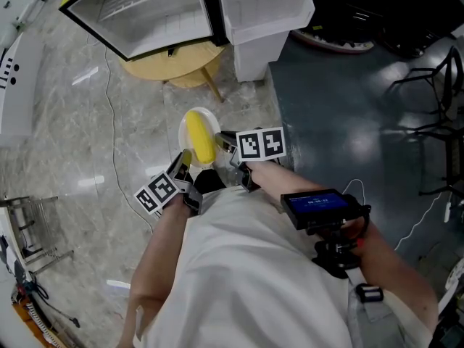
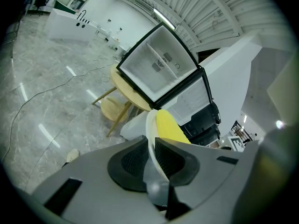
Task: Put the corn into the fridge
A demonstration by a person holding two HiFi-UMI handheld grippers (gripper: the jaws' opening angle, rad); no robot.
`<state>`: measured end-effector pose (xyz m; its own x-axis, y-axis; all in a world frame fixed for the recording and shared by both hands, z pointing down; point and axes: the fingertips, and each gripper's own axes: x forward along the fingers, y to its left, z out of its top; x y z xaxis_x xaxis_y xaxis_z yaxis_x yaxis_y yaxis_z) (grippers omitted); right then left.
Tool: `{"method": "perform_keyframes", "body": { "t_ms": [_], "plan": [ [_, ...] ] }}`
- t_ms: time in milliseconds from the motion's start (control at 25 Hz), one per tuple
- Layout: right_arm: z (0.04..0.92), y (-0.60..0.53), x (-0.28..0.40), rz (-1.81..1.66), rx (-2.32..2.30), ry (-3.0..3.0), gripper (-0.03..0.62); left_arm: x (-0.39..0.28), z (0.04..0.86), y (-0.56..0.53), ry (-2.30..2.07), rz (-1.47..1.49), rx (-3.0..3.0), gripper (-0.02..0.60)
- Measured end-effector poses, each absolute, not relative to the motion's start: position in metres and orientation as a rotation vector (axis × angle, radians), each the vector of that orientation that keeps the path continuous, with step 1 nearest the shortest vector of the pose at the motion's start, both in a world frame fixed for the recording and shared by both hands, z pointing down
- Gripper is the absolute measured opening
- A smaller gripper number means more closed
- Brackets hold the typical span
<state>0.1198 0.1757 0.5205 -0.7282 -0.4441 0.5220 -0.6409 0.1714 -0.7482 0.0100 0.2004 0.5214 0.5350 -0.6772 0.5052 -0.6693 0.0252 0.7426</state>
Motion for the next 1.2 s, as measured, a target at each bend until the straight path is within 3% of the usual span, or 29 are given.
{"method": "perform_keyframes", "body": {
  "t_ms": [1200],
  "plan": [
    [0.525, 0.179, 0.097, 1.592, 0.937, -2.267, 0.054, -0.010, 0.522, 0.213, -1.236, -0.041, 1.597, 0.049]
  ]
}}
